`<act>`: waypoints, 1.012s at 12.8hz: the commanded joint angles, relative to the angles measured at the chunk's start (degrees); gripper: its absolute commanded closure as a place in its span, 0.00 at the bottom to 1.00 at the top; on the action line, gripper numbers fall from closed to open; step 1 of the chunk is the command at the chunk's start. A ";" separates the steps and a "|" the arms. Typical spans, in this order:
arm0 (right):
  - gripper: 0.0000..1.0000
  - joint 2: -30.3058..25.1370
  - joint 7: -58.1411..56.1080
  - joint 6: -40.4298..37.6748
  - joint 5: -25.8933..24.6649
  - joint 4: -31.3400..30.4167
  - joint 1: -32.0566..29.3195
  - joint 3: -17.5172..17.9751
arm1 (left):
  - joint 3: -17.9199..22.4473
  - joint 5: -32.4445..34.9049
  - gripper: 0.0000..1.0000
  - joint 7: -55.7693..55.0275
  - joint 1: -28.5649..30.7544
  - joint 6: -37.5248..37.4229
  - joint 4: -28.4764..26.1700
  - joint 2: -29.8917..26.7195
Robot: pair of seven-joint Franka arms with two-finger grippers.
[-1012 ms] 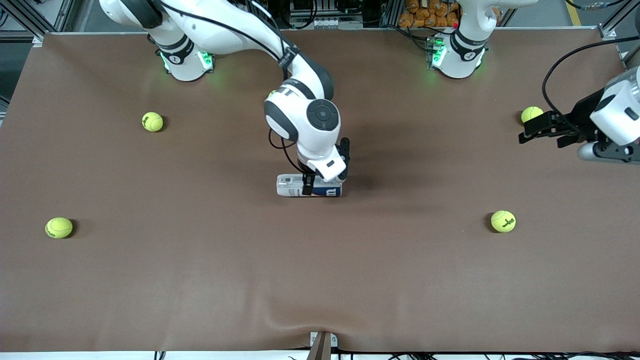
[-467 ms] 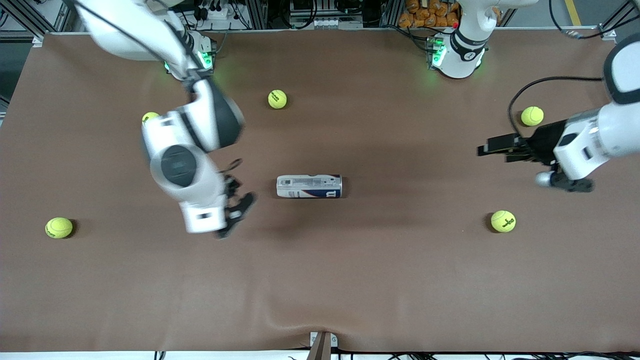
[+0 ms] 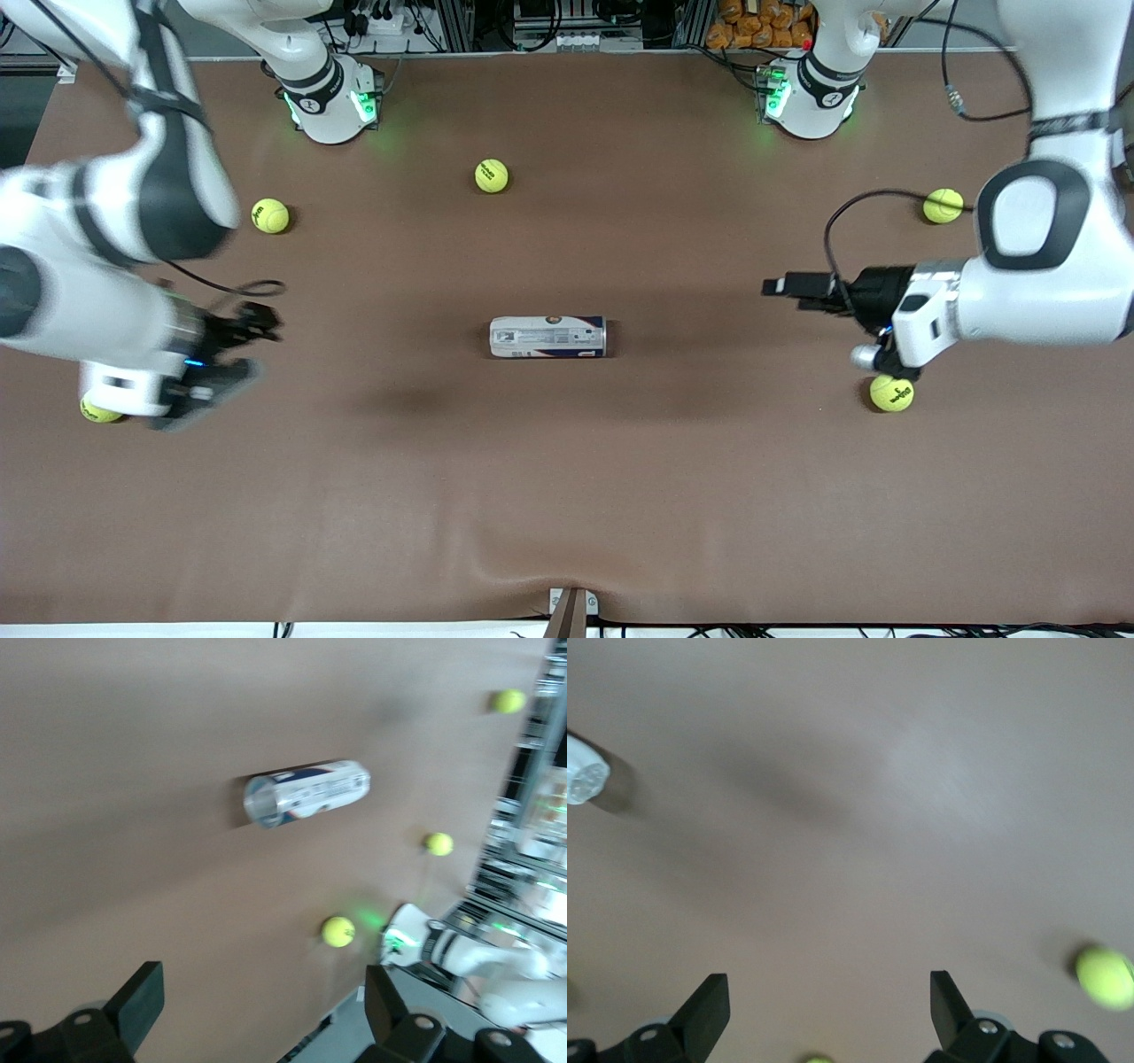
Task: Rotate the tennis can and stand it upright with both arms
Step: 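Move the left gripper to the can's open end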
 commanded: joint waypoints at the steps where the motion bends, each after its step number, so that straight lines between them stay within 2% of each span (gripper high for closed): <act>1: 0.00 -10.33 6.66 -2.54 2.54 -6.72 -1.43 -2.94 | -1.64 -7.26 0.00 7.32 0.32 0.84 0.85 6.33; 3: 0.00 -13.32 10.35 -6.15 3.59 -6.82 -1.61 -5.93 | -2.09 -12.27 0.00 12.07 0.23 0.85 0.85 10.03; 6: 0.00 -17.02 19.82 -9.23 5.17 -6.73 -2.75 -6.12 | -3.23 -18.34 0.00 20.42 -0.29 2.60 0.59 16.01; 8: 0.00 -18.78 27.39 -10.64 5.53 -6.64 -3.01 -5.77 | -3.41 -20.89 0.00 22.01 -1.87 4.26 0.24 17.43; 13: 0.00 -22.66 27.95 -12.14 5.53 -6.55 -5.65 -5.68 | -3.49 -30.92 0.00 28.43 -5.30 7.78 -2.39 22.17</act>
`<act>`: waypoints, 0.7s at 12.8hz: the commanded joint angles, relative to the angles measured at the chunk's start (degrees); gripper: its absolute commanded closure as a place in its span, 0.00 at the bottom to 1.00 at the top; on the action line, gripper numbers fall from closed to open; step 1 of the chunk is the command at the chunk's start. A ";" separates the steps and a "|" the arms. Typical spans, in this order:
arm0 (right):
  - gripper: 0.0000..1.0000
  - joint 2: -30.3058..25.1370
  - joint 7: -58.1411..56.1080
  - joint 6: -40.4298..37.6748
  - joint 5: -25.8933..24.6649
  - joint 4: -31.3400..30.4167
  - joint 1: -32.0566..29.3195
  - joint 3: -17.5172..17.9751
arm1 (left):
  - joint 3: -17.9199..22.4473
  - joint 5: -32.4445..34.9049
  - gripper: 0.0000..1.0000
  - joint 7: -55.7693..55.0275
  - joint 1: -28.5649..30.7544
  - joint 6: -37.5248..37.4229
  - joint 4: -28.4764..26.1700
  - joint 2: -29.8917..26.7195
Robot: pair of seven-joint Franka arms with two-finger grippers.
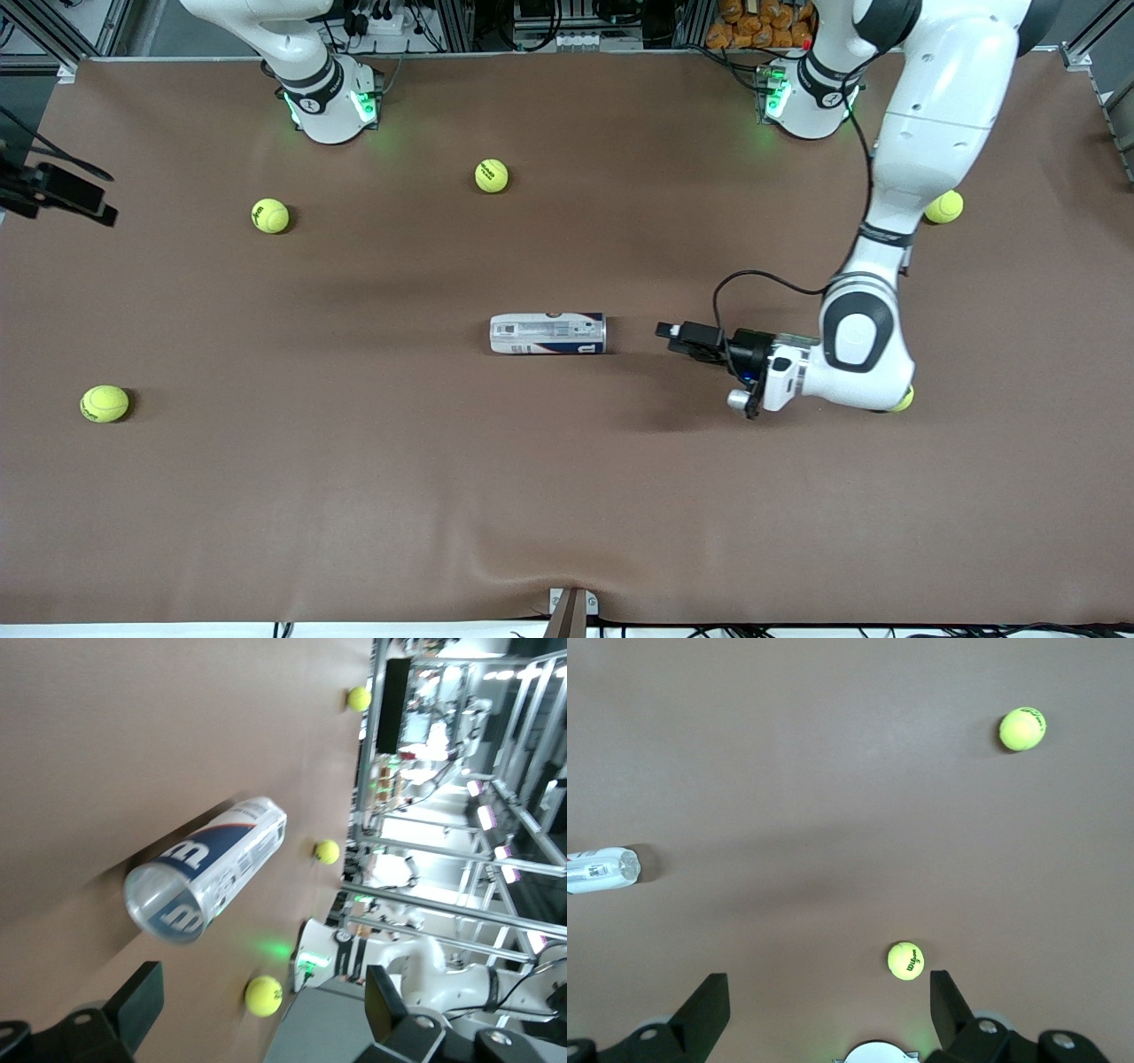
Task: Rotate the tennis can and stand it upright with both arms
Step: 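Move the left gripper to the can's open end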
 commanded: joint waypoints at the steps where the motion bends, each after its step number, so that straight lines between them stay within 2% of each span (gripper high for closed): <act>1: 0.00 -2.57 0.41 -0.16 1.35 -1.81 -2.63 0.95 | -0.04 -3.38 0.00 4.45 -1.32 2.79 -2.27 1.44; 5: 0.00 -3.27 -0.92 -1.04 2.14 -1.45 -5.44 2.18 | -0.12 -11.81 0.00 6.66 -5.45 7.63 -4.12 3.46; 9: 0.00 -3.27 -0.83 -1.04 2.14 -1.36 -5.10 2.54 | -0.12 -14.88 0.00 6.75 -7.91 10.45 -4.12 4.34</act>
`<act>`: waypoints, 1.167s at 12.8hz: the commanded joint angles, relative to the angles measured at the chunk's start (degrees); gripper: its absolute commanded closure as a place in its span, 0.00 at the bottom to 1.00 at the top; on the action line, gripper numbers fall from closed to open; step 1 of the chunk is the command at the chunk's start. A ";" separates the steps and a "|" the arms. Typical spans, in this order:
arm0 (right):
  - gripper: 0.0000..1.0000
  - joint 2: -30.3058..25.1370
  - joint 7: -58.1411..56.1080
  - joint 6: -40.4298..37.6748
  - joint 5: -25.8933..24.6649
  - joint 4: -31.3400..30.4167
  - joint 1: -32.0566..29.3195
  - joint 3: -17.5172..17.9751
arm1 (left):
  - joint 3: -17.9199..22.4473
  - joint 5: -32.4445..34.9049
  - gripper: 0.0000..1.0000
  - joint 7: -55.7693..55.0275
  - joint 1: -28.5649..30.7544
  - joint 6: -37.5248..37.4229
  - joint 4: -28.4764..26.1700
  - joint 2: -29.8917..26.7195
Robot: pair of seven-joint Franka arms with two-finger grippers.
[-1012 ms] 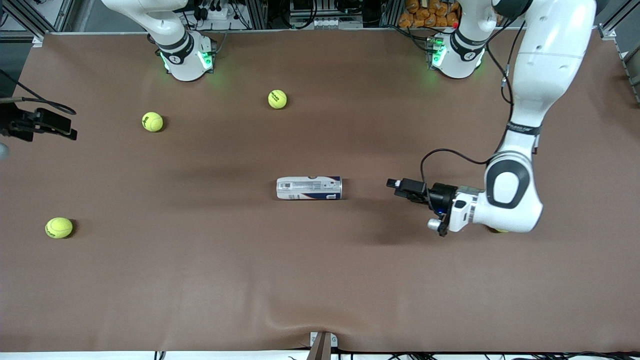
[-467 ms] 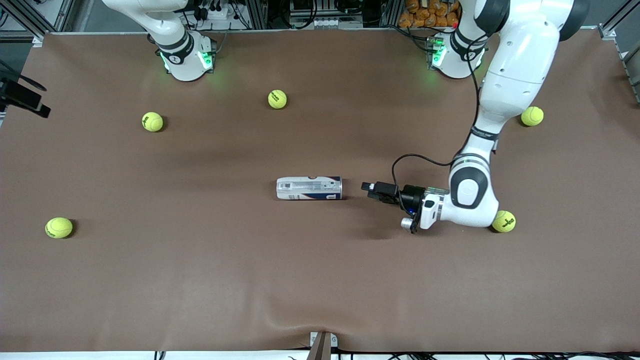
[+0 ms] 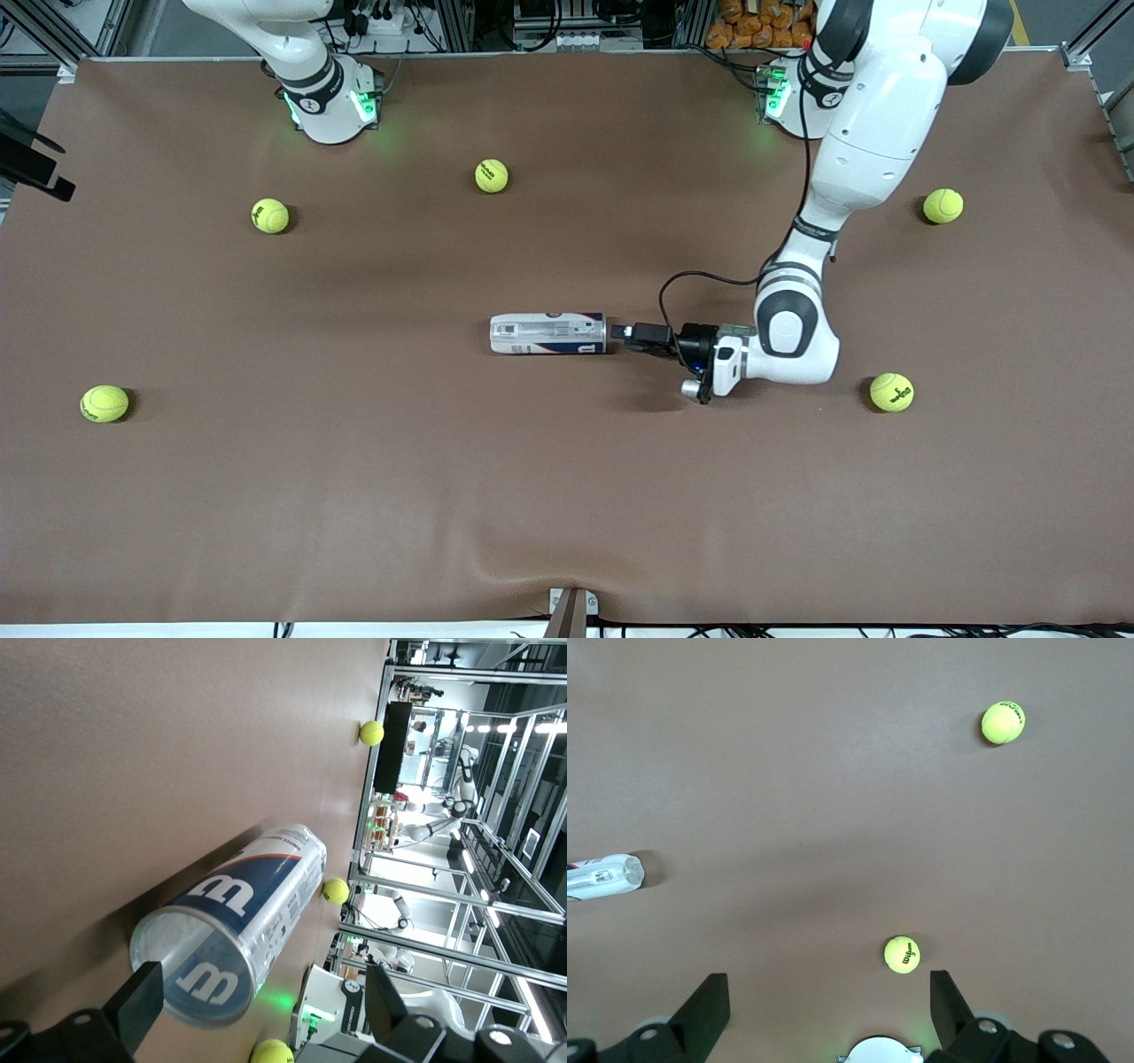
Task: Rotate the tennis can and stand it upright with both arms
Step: 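Move the left gripper to the can's open end, then grasp the can's open end with the left gripper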
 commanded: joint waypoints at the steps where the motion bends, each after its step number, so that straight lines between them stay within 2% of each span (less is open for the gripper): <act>1: 0.00 -1.51 -0.48 -0.24 1.01 -1.33 -1.08 1.25 | -0.02 -3.28 0.00 1.13 -1.08 0.99 -0.26 0.45; 3: 0.00 -1.77 -0.83 -0.33 0.13 -1.33 -0.73 1.16 | 0.06 -4.16 0.00 1.22 -1.79 0.99 -0.34 0.45; 5: 0.00 -1.77 -8.86 0.28 -2.41 -0.90 0.06 1.16 | 0.06 -5.03 0.00 1.22 -2.48 0.99 -0.26 1.06; 7: 0.00 -1.69 -9.53 0.29 -2.68 -0.81 -0.03 1.07 | -0.11 -5.39 0.00 1.22 -2.66 0.99 -0.26 1.07; 9: 0.00 -1.60 -9.27 0.29 -2.95 -0.72 -0.03 0.98 | -0.46 -5.83 0.15 1.40 -3.11 0.90 -0.34 1.16; 10: 0.00 -1.42 -8.57 0.46 -2.86 -0.63 -0.11 0.98 | -0.46 -5.83 0.27 1.92 -3.02 0.90 -0.43 1.16; 12: 0.00 -1.25 -4.46 0.38 -2.34 -0.10 -0.11 0.98 | -0.46 -5.83 0.44 3.58 -3.02 0.81 -0.87 1.24; 13: 0.00 -1.25 -1.13 0.11 -2.33 -0.10 0.06 1.07 | -0.46 -5.83 0.65 4.29 -2.84 0.81 -1.05 1.33; 14: 0.00 -1.25 -0.49 0.02 -2.16 -0.10 -0.03 1.07 | -0.46 -5.83 0.81 4.99 -2.67 0.64 -1.05 1.42; 15: 0.00 -1.25 0.04 0.02 -2.16 0.24 -0.11 0.98 | -0.55 -5.83 0.89 5.26 -2.67 0.64 -0.96 1.51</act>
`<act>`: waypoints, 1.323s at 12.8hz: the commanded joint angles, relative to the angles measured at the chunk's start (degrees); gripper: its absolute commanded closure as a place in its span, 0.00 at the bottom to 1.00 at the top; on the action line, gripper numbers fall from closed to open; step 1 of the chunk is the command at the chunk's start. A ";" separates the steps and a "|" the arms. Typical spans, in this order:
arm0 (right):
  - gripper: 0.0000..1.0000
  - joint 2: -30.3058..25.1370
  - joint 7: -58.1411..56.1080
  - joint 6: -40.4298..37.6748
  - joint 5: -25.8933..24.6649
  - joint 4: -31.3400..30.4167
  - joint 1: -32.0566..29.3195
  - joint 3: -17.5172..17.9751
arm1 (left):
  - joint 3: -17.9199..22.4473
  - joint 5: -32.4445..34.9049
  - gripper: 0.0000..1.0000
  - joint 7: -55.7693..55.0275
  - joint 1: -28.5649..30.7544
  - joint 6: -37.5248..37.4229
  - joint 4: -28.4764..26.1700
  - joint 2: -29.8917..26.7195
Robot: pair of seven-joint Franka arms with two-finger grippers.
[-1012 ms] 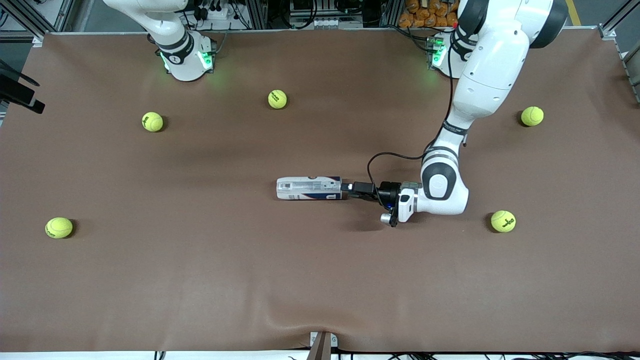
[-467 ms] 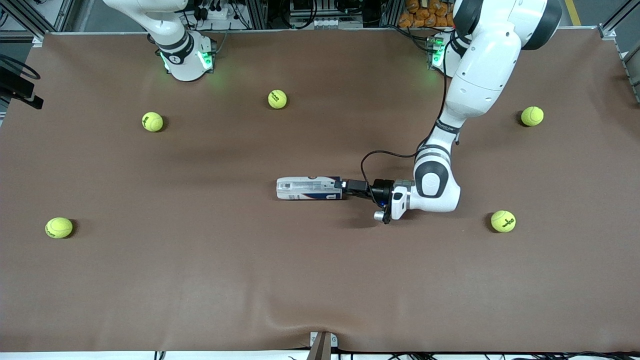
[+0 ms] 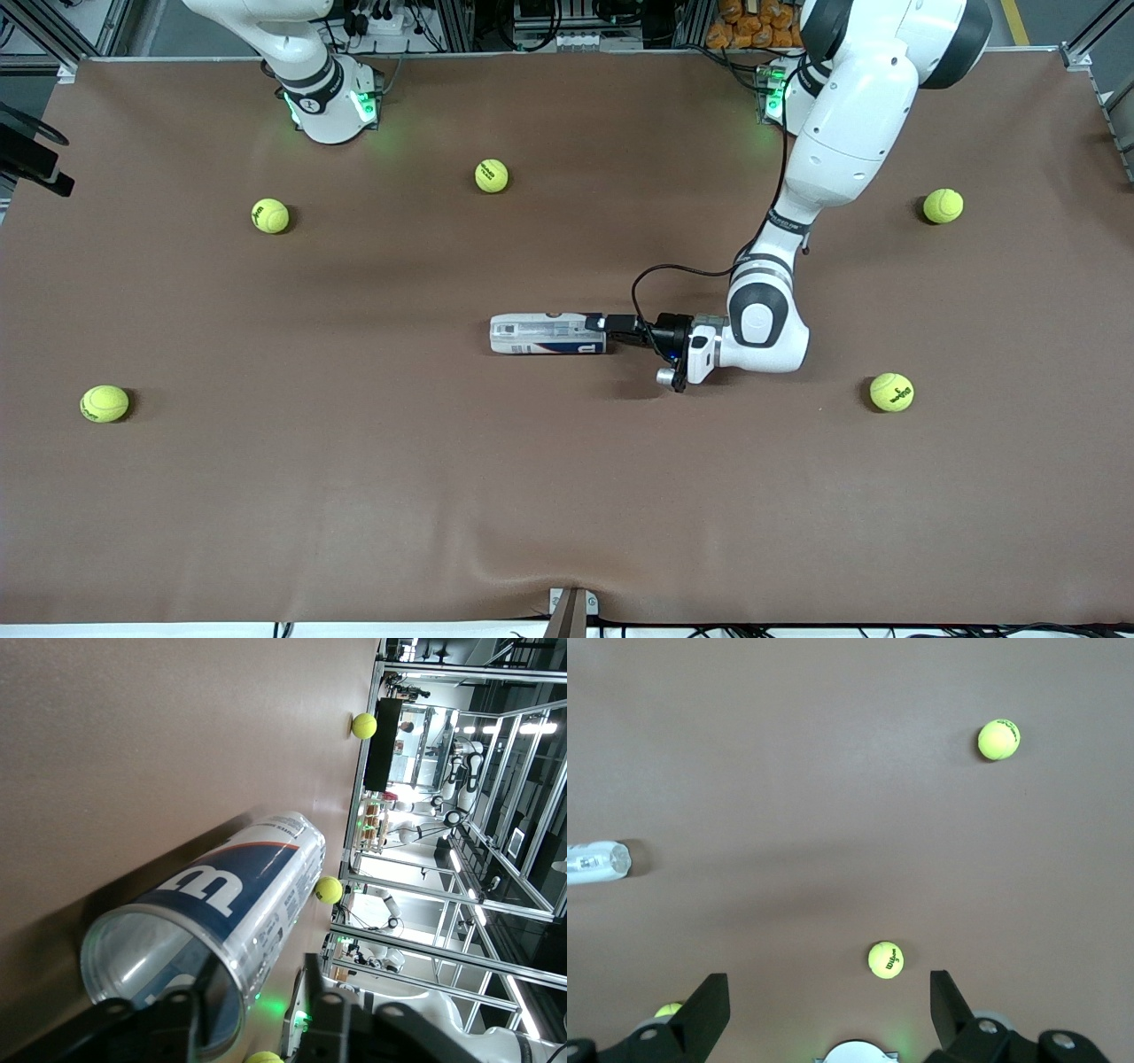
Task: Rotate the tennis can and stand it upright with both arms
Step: 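Grasp the can's open end with the left gripper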
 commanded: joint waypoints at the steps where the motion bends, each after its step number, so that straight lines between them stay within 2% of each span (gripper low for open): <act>1: 0.00 -0.80 2.30 -0.21 -0.58 0.93 -0.24 0.29 | -0.02 -1.90 1.00 2.23 0.01 0.25 -0.04 0.52; 5: 0.00 -0.45 1.69 -0.21 -0.23 1.12 0.63 0.29 | -0.29 -1.90 1.00 0.39 0.45 -1.41 0.48 -0.53; 8: 0.00 -0.36 1.69 -0.29 -0.67 1.12 1.52 0.29 | -0.99 -1.81 1.00 -8.80 0.46 -3.35 1.01 -4.99; 10: 0.00 -0.44 1.77 -0.21 -0.58 1.12 1.34 0.29 | -0.38 0.89 1.00 -17.77 -0.60 -2.74 2.15 -8.51; 15: 0.00 -0.27 1.69 -0.21 -0.23 1.12 1.60 0.29 | -0.29 21.45 1.00 -39.04 -1.30 -1.51 8.47 -14.14; 16: 0.00 -0.10 1.69 -0.21 -0.32 1.12 1.61 0.29 | -0.29 25.05 1.00 -44.13 -1.56 -1.50 11.36 -14.24; 17: 0.00 -0.09 1.69 -0.12 -0.32 1.12 1.52 0.29 | -0.64 31.52 1.00 -50.45 -2.35 -1.50 15.13 -14.24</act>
